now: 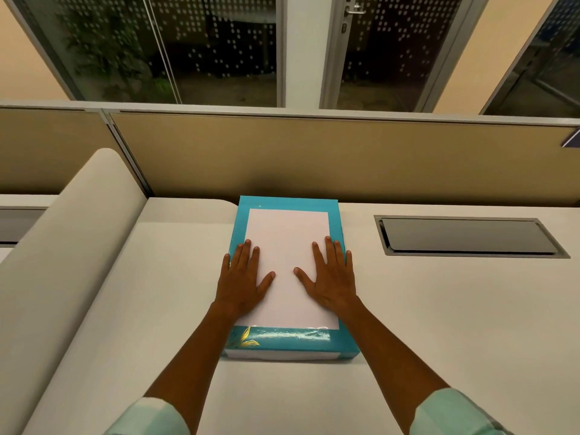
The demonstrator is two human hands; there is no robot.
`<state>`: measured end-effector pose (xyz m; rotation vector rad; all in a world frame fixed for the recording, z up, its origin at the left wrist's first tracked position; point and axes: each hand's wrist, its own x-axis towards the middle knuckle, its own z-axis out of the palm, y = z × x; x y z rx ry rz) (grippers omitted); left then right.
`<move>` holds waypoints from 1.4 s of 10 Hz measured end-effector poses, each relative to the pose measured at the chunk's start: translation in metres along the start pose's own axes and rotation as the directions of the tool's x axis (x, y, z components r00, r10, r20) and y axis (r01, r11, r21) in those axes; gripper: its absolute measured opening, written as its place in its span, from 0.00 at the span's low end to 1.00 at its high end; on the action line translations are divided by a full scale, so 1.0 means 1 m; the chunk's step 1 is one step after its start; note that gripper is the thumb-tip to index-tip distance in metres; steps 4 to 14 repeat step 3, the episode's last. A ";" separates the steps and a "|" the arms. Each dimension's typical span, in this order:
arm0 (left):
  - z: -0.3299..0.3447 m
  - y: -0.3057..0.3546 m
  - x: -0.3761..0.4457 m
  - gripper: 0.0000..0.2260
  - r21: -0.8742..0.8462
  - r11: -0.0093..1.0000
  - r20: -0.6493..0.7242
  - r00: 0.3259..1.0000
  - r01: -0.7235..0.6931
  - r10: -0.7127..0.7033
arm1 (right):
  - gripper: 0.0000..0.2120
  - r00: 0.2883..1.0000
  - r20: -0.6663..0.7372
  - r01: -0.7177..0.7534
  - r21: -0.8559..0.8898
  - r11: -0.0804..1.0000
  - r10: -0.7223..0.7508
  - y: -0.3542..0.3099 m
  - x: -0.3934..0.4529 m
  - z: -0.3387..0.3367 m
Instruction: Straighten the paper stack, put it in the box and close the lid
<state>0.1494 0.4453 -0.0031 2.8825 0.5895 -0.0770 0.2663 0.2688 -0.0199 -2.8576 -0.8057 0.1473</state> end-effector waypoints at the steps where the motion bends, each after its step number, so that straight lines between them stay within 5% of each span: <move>1: -0.002 -0.002 0.004 0.37 0.026 0.999 0.058 0.998 0.025 -0.027 | 0.41 1.000 0.015 -0.004 -0.006 1.000 0.004 0.000 -0.002 -0.005; 3: -0.014 0.012 -0.015 0.48 0.001 1.000 -0.045 0.999 0.001 -0.001 | 0.42 0.995 -0.102 -0.017 0.020 1.000 0.019 -0.004 -0.017 -0.018; 14: -0.014 0.012 -0.015 0.48 0.001 1.000 -0.045 0.999 0.001 -0.001 | 0.42 0.995 -0.102 -0.017 0.020 1.000 0.019 -0.004 -0.017 -0.018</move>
